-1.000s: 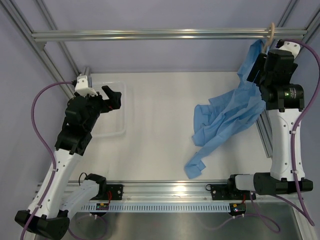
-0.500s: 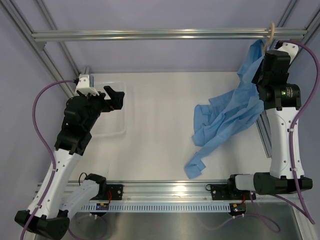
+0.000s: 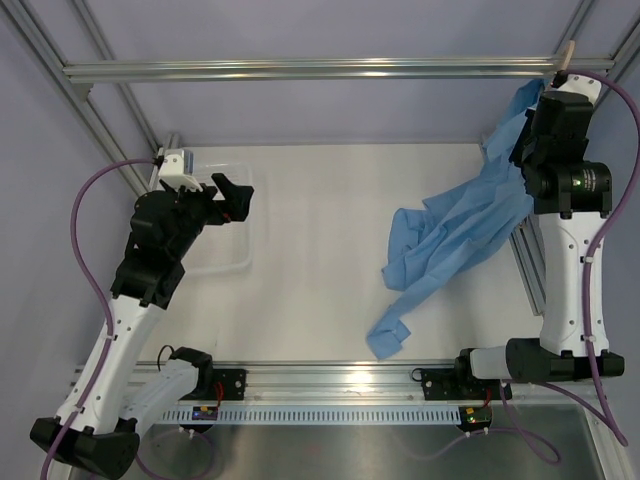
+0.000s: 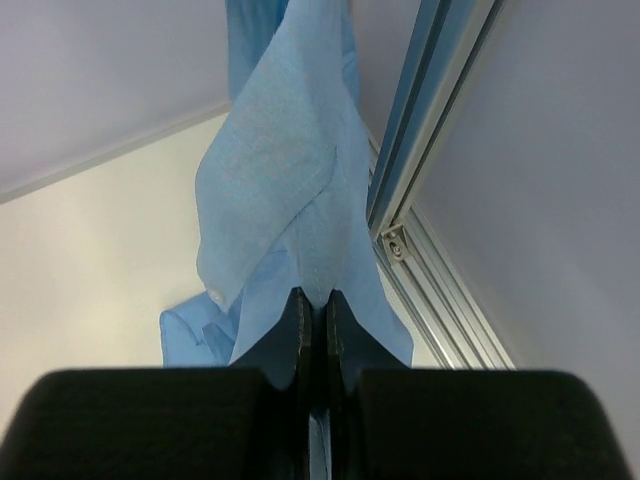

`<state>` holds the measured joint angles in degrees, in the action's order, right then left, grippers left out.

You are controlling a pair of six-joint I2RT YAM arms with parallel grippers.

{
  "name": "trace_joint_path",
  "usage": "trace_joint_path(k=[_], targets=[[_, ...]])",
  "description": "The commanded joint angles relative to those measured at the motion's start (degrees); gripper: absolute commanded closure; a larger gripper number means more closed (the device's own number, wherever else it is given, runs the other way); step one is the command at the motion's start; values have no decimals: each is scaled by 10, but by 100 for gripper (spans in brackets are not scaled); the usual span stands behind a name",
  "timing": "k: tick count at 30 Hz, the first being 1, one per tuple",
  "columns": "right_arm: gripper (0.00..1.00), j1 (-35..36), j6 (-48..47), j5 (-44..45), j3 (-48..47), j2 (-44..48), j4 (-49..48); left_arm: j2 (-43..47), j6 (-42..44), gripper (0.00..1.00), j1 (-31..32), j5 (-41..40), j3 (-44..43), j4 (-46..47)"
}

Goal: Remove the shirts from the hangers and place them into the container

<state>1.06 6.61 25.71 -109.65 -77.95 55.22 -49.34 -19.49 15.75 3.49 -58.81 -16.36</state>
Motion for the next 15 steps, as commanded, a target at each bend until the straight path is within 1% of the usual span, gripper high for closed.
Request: trace_joint_path(k=[1,3,4,6,7,11,13,15], targets=[[100,-2,-39,-62,-64,8,-28,3,1,5,2,35,1,38],[100,-2,-40,-89,-72,22,-42,-2,1,5,2,38,-5,35],[100,-2,-40,-118,-79,23,-42,-5,1,5,2,40,-6,35],[100,-2,-36,-146,-101,24,-28,-11,-2,1,2,48,-7,44],[100,-2,-38,-178,-107,25,-20,-13,-3,1,2,55,-6,50],[100,-2,-46,-238,-96,54,-27,-15,1,1,2,81,4,79],[100,-2,-35,-285,-95,71,-25,-19,-2,1,2,86,4,82],[100,-2,-21,-323,-70,97,-34,-30,-7,1,2,105,1,90]])
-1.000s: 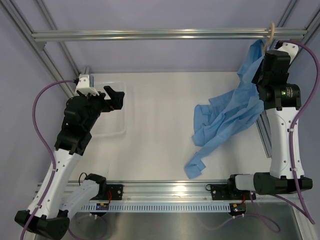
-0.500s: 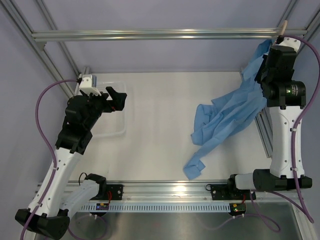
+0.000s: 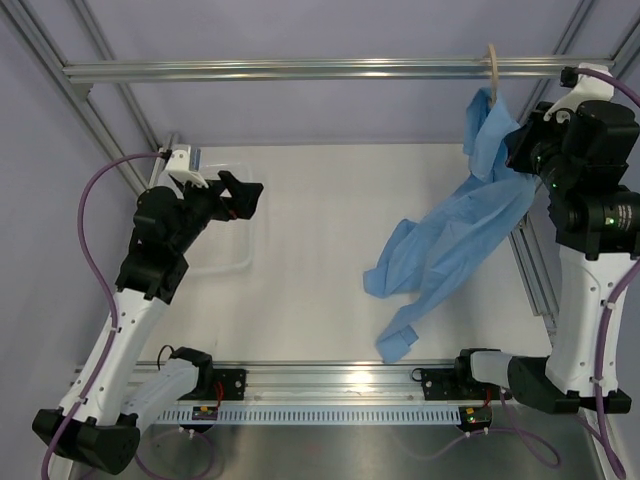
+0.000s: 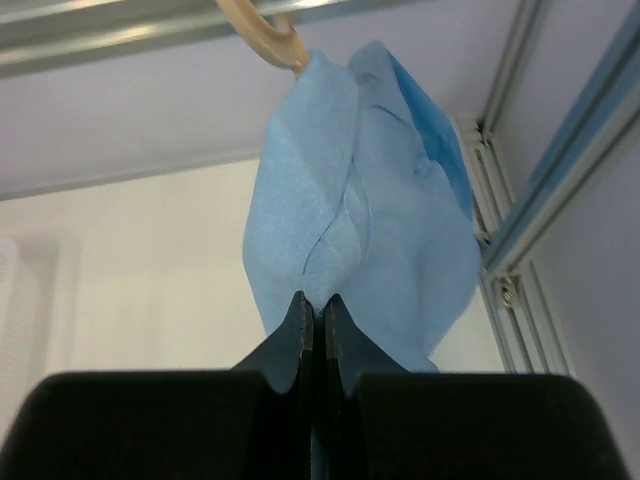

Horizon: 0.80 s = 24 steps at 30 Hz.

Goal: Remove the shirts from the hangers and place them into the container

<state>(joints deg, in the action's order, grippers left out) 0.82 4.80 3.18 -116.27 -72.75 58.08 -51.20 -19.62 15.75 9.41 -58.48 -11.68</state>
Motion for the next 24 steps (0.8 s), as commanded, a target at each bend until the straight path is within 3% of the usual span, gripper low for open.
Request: trace_joint_path(k=[1,7,8,10,15,24], targets=[[100,1,0,-119,17,54,-71,-15,-10,1,2,58,-9,49],[100,1,25,-214,57,82,-67,-44,-64,4,2,155,-20,131],[100,1,30,-217,97,95,-86,-50,-73,4,2,169,-30,141],[100,1,42,-194,155,136,-144,-67,-99,4,2,195,-40,162],[100,1,67,-164,173,137,-170,-73,-125,4,7,205,-32,188],[100,1,111,-140,302,186,-347,-65,-111,4,11,214,-14,190]])
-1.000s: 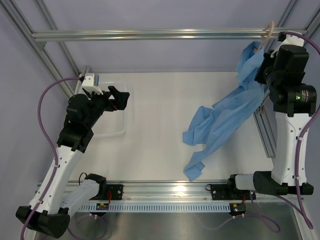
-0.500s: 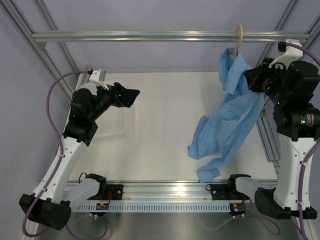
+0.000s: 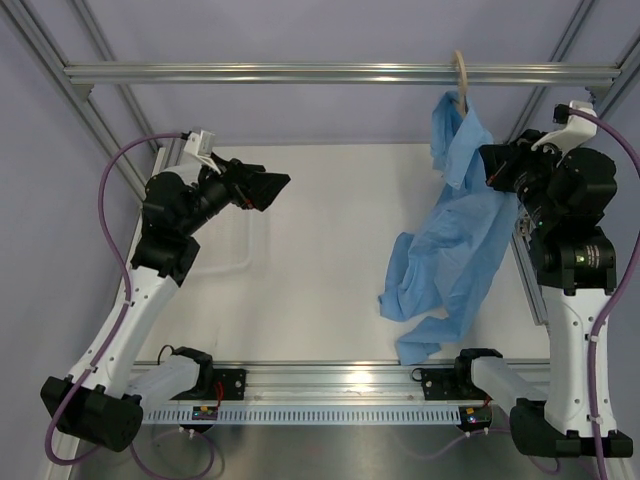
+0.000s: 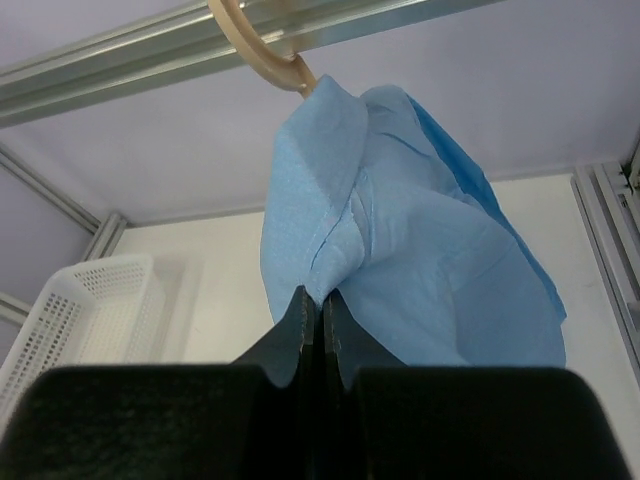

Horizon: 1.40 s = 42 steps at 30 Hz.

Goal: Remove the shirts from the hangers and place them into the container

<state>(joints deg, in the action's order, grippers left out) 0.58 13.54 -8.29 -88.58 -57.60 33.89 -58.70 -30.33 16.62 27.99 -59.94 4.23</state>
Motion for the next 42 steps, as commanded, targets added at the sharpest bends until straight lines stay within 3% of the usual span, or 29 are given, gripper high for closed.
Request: trace_joint_path(k=[1,9,15,22,27,35,37,42], targets=[[100,2,28,-25,48,43,-136,9,-3,4,3,32,1,33],[100,3,29,-48,145,152,-284,-2,-3,5,11,43,13,55],[100,3,25,-60,164,152,-304,-6,-6,5,17,47,18,61],[100,3,10,-44,140,131,-251,-6,6,5,19,51,16,50],[100,3,-23,28,69,54,-117,-8,1,5,20,50,21,52],[100,3,-29,49,49,17,-62,-1,5,5,22,56,26,54],[92,3,-37,48,53,15,-59,-1,5,5,22,57,26,54],[86,3,-33,28,51,-2,-52,-3,3,5,23,60,33,63]])
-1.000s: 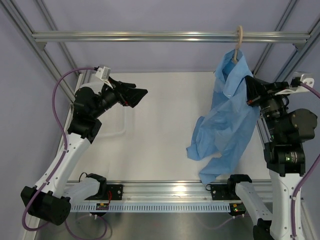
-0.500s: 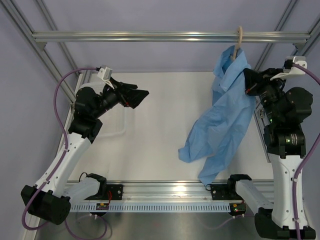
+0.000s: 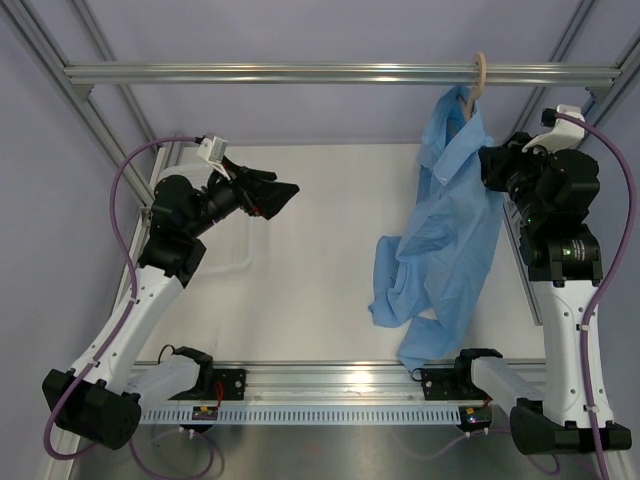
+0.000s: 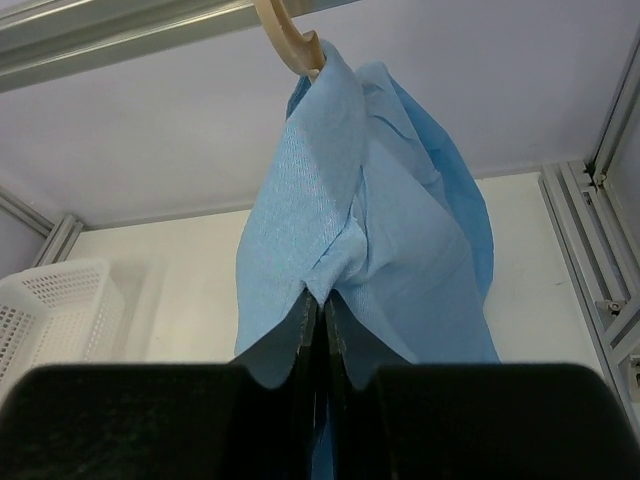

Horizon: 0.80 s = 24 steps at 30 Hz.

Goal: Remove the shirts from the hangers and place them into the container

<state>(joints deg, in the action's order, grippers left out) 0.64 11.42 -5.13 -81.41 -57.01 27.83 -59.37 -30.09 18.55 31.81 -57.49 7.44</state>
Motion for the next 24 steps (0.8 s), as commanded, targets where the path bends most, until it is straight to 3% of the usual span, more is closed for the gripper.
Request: trace_joint_path(k=[1,6,15,17,21,24], targets=[[76,2,-13,-8,-22,-13,9,3,0,5,4,24,8,29],[58,2,-13,-36,-24,-27,12,6,2,5,3,24,12,32],[53,2,-7,-58,-10,-34,22,6,0,5,3,22,19,36],[57,2,-6,-53,-2,-31,23,6,-2,5,3,23,22,42],[88,2,-3,-37,4,-23,22,1,-4,5,3,23,22,42],[100,2,-3,-29,-4,-35,29,-1,-6,5,3,22,22,42]])
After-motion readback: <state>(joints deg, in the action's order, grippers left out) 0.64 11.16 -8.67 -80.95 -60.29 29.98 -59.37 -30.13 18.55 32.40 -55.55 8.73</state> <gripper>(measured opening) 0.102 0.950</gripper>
